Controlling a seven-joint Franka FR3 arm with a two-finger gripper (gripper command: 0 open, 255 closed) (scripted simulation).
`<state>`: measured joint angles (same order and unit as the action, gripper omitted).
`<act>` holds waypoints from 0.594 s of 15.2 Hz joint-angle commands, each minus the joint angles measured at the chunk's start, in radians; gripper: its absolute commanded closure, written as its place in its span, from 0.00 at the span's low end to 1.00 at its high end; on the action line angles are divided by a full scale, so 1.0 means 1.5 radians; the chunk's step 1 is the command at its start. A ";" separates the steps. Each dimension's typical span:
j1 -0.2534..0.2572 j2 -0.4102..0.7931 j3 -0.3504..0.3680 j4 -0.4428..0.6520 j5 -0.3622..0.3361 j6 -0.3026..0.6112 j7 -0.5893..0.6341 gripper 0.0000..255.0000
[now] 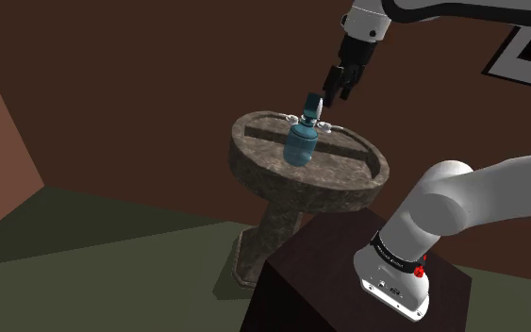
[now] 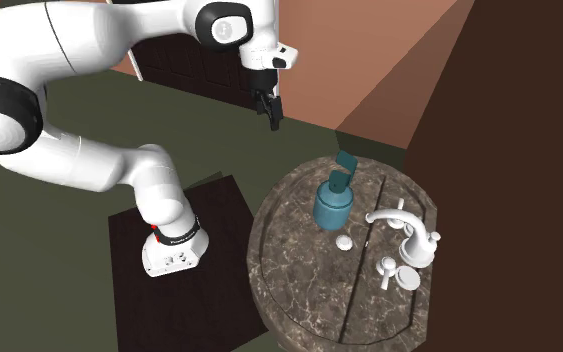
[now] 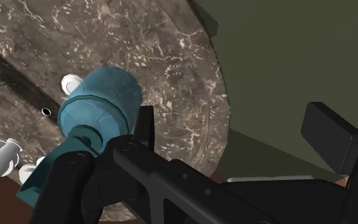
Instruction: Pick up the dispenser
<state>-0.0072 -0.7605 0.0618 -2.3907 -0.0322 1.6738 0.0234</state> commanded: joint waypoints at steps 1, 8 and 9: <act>0.000 0.000 0.000 0.000 0.000 0.000 0.000 0.00; -0.089 0.096 0.017 -0.029 -0.020 0.178 0.175 0.00; -0.102 0.110 0.018 -0.031 -0.024 0.202 0.201 0.00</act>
<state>-0.1410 -0.6088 0.0864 -2.4258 -0.0628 1.9385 0.2814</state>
